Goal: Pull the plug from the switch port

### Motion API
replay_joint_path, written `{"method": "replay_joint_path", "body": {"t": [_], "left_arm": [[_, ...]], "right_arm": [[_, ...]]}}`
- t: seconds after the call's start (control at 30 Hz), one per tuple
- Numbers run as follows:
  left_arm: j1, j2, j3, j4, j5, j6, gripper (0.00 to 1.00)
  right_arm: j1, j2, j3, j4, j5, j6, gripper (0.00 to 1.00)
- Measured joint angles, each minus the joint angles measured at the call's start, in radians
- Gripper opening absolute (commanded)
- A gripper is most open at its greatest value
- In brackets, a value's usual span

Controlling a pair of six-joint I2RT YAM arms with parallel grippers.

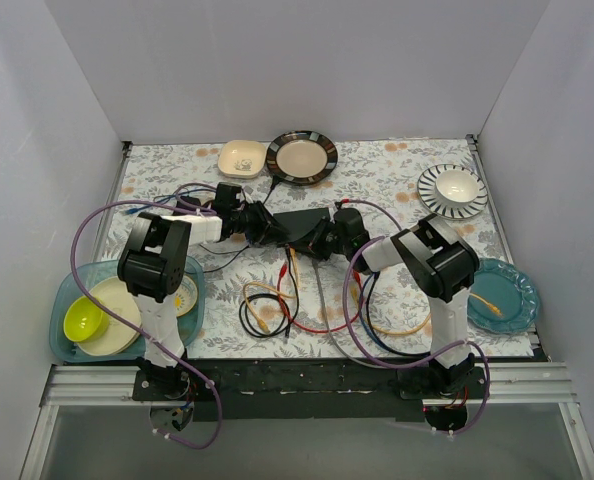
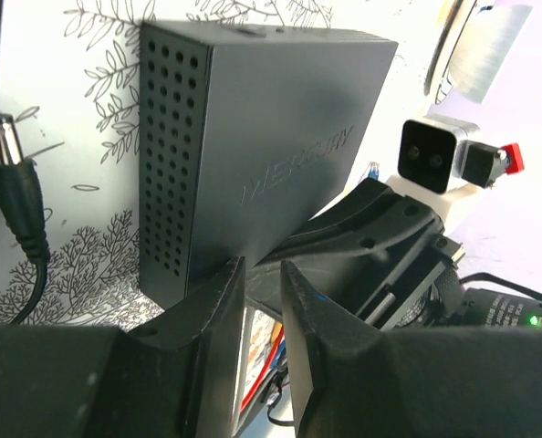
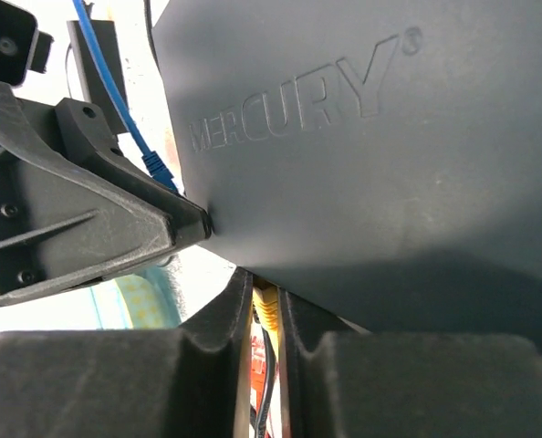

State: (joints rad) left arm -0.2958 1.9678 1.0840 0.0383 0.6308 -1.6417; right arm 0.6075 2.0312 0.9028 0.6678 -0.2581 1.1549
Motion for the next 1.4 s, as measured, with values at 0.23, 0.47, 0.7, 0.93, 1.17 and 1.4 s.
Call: {"method": "replay_joint_path", "body": {"t": [0.23,0.47,0.7,0.93,1.17,1.4], "left_arm": [[0.0,-0.013,-0.02,0.008,0.007,0.002,0.24],[0.0,-0.06,-0.102,0.046,0.021,-0.008,0.24],[-0.016,-0.058,-0.157,0.044,0.033,-0.024,0.24],[-0.022,-0.021,-0.132,0.047,0.027,-0.033,0.24],[-0.023,-0.01,-0.107,0.019,0.018,-0.037,0.24],[-0.022,-0.056,-0.118,-0.039,-0.037,-0.003,0.24]], "right_arm": [[-0.003,0.018,-0.018,0.072,-0.012,0.025,0.01],[-0.003,0.018,-0.015,0.068,-0.015,-0.021,0.01],[-0.003,0.0,-0.001,0.011,-0.019,-0.089,0.01],[0.011,-0.049,-0.011,-0.09,-0.027,-0.152,0.01],[0.014,-0.152,-0.096,-0.195,-0.001,-0.207,0.01],[-0.053,-0.409,-0.249,-0.416,0.105,-0.311,0.07]]}}
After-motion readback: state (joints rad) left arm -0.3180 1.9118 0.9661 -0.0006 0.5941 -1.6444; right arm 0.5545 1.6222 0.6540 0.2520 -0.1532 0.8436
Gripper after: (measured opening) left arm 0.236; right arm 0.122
